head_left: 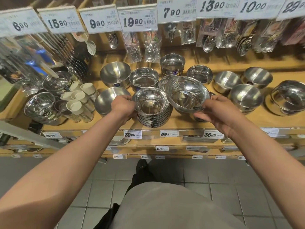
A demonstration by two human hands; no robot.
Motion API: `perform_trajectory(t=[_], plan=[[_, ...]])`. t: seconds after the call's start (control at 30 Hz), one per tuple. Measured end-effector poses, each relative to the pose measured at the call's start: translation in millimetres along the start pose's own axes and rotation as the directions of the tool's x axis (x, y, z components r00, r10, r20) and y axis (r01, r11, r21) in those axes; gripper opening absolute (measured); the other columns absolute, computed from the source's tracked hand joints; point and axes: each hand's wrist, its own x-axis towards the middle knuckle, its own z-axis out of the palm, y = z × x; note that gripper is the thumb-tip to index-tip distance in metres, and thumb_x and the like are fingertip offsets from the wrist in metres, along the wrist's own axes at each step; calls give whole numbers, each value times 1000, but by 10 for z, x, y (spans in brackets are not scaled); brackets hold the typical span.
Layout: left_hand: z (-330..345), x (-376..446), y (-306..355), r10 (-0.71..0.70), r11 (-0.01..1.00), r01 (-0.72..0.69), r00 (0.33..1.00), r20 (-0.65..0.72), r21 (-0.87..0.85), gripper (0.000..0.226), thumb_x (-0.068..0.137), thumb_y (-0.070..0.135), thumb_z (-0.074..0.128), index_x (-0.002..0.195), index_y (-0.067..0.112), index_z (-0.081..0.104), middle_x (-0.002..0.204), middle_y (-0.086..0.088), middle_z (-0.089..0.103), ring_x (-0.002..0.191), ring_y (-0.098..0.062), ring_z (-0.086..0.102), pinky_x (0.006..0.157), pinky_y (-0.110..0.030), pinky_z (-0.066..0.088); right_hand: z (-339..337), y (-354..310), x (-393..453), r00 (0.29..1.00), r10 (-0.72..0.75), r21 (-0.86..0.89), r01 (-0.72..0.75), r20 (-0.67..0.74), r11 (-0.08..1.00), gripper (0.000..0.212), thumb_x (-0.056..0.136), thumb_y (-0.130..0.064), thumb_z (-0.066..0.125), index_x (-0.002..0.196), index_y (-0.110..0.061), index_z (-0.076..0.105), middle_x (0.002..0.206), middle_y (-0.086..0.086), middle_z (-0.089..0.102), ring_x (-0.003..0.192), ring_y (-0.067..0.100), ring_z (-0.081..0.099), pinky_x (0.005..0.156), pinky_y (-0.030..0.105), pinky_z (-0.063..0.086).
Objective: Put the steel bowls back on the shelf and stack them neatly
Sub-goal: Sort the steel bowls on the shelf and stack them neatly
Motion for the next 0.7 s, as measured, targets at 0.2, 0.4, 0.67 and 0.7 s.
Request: perform_trajectory(t=[0.2,0.4,0.67,0.7], plan=[[-19,-21,33,11,1000,-12,999,30,10,19,85,-5,70,98,8,75,103,-18,74,71,-26,70,45,-24,57,28,-21,-1,1000,-9,-11,9,13,1000,15,96,7,54,96,-7,51,105,23,69,70,24,78,53,25,62],[-25,-13,29,0,1000,0,999,44,-15,25,87,-4,69,107,10,74,107,-17,73,80,-28,72,47,-24,59,27,5,0,1000,-5,-3,5,9,1000,19,96,8,55,91,-10,48,109,24,68,78,28,78,53,26,62],[-78,18,60,200,936,-163,976,-90,312,18,92,20,65,109,14,66,99,-8,66,88,-27,62,78,-33,51,74,27,60,999,-4,-2,4,42,1000,19,94,7,59,97,-9,49,112,26,69,82,29,78,57,28,63],[-101,-4,89,297,888,-232,949,-109,397,24,93,23,63,114,12,66,98,-5,64,88,-24,58,77,-29,43,88,28,72,999,-1,3,1,46,1000,19,94,7,59,98,-9,49,111,26,69,83,30,78,57,28,63]])
